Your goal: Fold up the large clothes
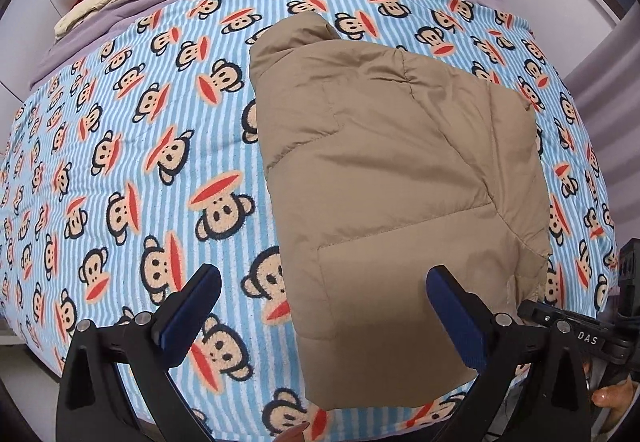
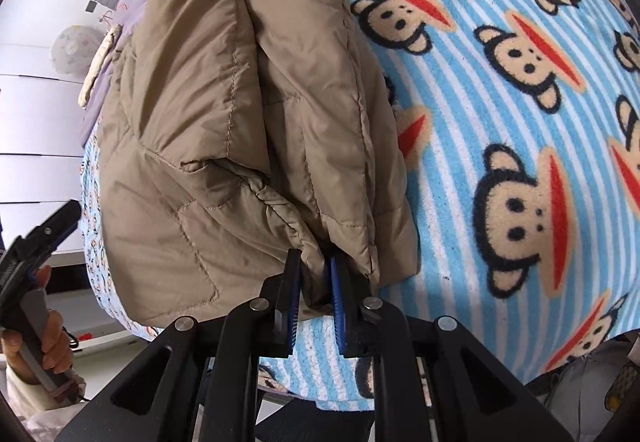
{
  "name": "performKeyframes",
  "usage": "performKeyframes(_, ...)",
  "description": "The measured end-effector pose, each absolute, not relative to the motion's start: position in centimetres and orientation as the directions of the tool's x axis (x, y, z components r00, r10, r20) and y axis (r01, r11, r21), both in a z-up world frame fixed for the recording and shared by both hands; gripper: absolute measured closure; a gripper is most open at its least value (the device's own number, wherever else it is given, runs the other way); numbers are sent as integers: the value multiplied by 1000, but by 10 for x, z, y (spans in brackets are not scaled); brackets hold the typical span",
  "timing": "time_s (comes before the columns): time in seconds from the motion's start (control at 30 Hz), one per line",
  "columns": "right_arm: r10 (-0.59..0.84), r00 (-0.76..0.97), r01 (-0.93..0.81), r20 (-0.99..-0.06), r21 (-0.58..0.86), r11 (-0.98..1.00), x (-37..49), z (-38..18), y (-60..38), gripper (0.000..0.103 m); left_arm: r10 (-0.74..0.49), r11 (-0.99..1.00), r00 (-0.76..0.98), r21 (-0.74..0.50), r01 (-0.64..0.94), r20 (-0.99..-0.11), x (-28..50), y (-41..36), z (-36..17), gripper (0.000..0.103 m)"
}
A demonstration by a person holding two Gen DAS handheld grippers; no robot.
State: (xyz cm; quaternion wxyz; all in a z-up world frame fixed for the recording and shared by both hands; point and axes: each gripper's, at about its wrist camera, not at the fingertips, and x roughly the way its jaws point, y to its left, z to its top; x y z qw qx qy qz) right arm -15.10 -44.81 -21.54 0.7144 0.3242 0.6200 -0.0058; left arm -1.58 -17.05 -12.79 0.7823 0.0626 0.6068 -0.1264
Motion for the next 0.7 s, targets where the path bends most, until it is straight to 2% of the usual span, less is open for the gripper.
performKeyframes(0.53, 341, 307, 391, -888, 445, 806, -154, -165, -478, 87, -122, 957, 190, -65, 282, -974, -17, -163, -145, 0)
performKeyframes(0.57, 331, 314, 393, -890, 440, 808, -151, -163, -478, 82, -121, 956, 190, -63, 286, -974, -16, -163, -145, 0)
performKeyframes(0.67, 302, 334, 414, -893, 427, 804, -150, -158, -485, 40, -123, 955, 183, -67, 288, -975, -12, -163, -146, 0)
performKeyframes(0.7, 298, 340, 417, -892, 427, 802, -149, -156, -487, 38, -127, 956, 180, -72, 285, -976, -12, -163, -146, 0)
